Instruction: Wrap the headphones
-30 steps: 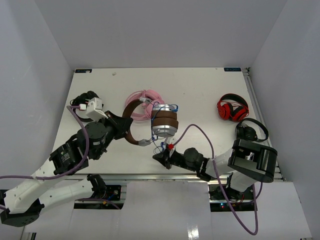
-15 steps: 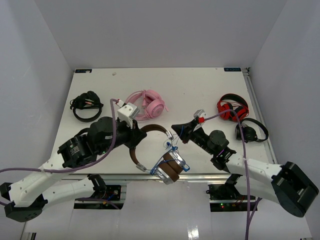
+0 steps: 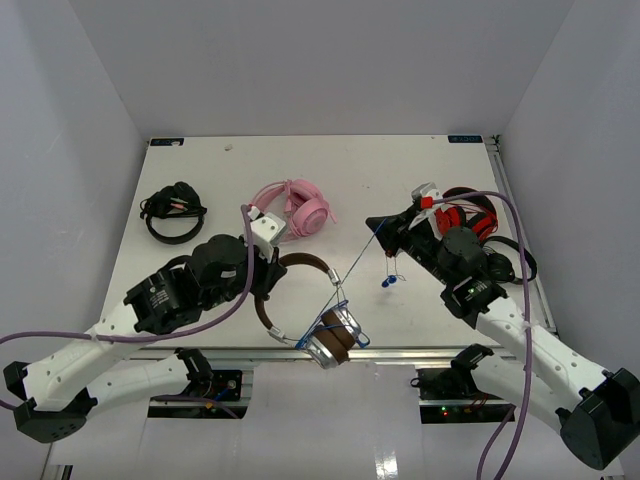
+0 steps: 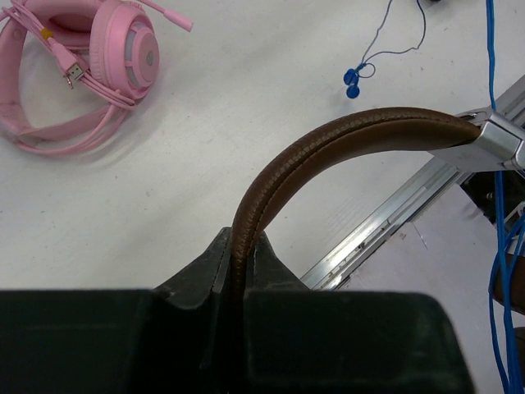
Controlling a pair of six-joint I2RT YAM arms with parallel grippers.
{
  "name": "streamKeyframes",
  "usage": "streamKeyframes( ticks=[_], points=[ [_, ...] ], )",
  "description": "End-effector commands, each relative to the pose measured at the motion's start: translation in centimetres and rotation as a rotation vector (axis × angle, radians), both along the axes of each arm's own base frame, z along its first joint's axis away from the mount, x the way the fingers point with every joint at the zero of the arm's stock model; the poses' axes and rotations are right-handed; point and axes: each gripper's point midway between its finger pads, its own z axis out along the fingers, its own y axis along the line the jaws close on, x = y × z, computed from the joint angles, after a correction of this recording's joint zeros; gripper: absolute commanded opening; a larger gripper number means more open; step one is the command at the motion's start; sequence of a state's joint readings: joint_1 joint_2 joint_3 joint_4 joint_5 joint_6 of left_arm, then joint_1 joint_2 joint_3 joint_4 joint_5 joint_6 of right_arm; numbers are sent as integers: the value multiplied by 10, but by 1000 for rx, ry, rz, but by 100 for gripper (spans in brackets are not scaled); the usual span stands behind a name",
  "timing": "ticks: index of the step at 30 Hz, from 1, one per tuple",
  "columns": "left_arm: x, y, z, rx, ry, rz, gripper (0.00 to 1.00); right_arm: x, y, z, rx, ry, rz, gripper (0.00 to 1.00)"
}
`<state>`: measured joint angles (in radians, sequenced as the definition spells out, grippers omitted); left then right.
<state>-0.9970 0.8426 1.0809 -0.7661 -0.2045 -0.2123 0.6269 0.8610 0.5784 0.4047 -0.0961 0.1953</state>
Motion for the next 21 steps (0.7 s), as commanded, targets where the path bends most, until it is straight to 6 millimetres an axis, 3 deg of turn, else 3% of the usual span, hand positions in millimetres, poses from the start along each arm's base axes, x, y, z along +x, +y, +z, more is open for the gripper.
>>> streamKeyframes(
  ticks=[1,6,9,14,17,21],
  points=[
    [4,-4,-5,35,-17,-19,0,1,6,35,-40,-22,51,8],
    [35,13,-35,218,-35,156,0,-20,19,40,-91,31,190,8],
    [57,28,-38,289,-78,311,0,-35,21,33,-102,73,250,8],
    [83,57,-22,338,-155,620,0,-63,25,15,-81,142,334,8],
    [88,58,-13,320,-169,685,0,-80,33,-2,-64,180,403,8],
    [95,65,-9,337,-204,765,0,-99,45,-7,-49,178,500,8]
  ],
)
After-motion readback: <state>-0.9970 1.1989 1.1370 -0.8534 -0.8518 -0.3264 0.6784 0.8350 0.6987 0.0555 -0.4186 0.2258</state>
